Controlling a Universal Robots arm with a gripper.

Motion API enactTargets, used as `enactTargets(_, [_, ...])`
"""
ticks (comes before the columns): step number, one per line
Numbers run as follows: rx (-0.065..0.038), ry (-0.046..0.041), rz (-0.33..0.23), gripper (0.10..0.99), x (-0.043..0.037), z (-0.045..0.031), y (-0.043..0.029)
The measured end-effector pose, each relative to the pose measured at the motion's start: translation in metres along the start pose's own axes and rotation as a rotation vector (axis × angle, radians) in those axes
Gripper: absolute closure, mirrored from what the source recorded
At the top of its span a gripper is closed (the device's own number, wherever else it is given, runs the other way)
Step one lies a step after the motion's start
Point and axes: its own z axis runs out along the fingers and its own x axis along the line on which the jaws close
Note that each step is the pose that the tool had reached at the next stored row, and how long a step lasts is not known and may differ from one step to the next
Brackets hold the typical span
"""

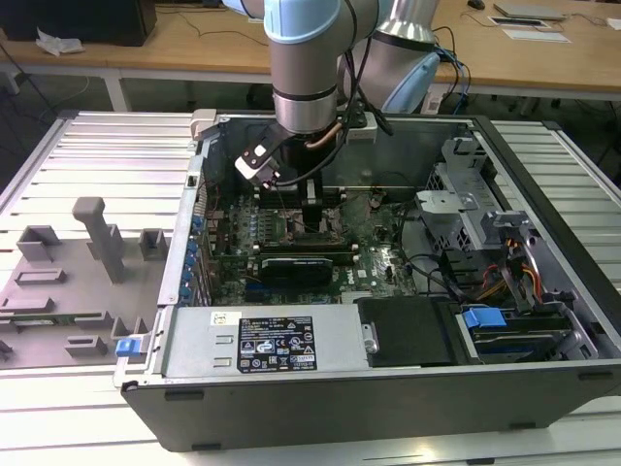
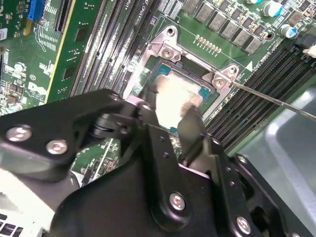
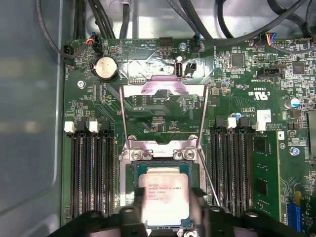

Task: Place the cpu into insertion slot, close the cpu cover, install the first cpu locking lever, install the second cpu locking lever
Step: 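Place the cpu into insertion slot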

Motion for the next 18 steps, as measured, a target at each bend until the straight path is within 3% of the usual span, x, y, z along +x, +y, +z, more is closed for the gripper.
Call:
enactTargets(1, [0.000, -0.0001, 0.000, 0.675, 0.0000, -0.0001, 0.0000])
enactTargets(2, [0.000, 0.0000, 0.000, 0.675, 0.0000, -0.0002, 0.0000])
enactTargets(7, [0.000, 0.0000, 0.000, 0.976, 0.0000, -0.0009, 0.0001])
enactTargets(12, [0.000, 0.0016, 0.000, 0.980, 0.0000, 0.0000, 0.0000])
enactTargets(14, [0.000, 0.0121, 0.001, 0.980, 0.0000, 0.0015, -0.0001])
enactTargets(15, [0.000, 0.0232, 0.002, 0.980, 0.0000, 0.0021, -0.0002])
enactTargets(18, [0.000, 0.0313, 0.003, 0.980, 0.0000, 0.0045, -0.0005])
